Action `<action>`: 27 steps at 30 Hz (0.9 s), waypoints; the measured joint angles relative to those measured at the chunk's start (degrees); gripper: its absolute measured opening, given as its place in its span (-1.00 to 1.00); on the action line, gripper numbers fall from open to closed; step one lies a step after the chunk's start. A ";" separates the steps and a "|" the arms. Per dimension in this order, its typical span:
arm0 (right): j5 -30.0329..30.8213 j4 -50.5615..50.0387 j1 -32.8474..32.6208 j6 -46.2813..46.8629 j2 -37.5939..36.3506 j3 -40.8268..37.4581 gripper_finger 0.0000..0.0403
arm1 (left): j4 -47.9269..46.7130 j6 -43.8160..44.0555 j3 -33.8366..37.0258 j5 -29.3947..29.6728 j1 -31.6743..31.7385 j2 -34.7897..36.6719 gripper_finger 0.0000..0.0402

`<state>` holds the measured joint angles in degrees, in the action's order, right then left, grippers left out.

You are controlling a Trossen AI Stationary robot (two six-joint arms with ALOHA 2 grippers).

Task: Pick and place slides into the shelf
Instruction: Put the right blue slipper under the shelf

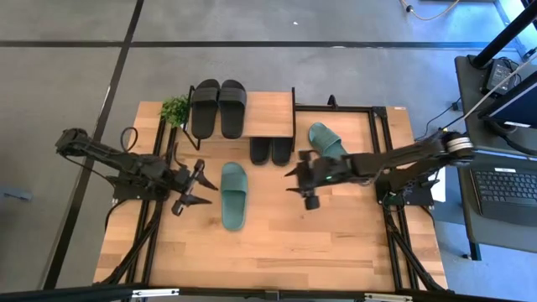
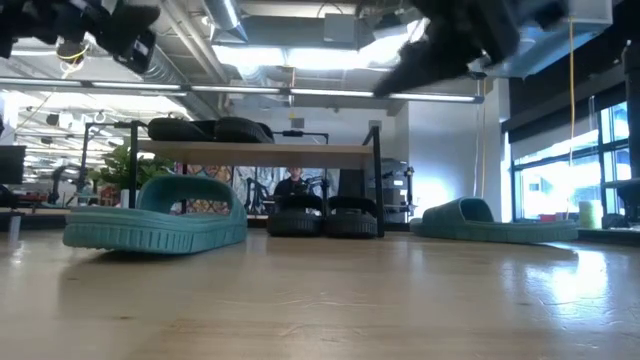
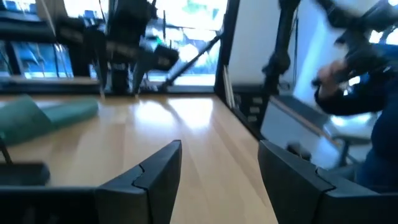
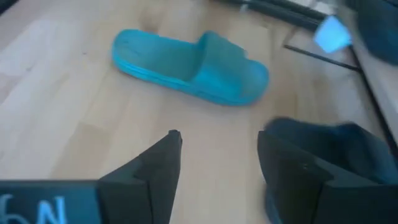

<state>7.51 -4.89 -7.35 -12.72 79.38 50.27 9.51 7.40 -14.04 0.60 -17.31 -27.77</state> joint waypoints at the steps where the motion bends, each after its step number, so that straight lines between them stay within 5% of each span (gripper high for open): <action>1: 0.04 2.64 0.58 -0.01 -2.42 -3.58 0.05 | 1.23 0.00 0.00 0.41 -0.12 -0.19 0.02; 13: 0.11 22.51 5.31 1.43 -26.58 -33.02 0.05 | 12.29 -1.38 -0.06 5.33 -0.10 -10.94 0.02; 23: 0.02 25.29 5.31 3.48 -37.85 -42.43 0.05 | 12.28 -6.08 -7.62 5.47 -0.89 -22.98 0.02; 27: 0.03 25.49 5.32 2.92 -39.44 -42.94 0.05 | 4.15 -5.70 -16.23 5.94 -3.08 -28.41 0.02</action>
<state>7.54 20.59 -2.03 -9.79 39.94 7.33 13.66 1.70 -30.27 6.54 -20.38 -56.18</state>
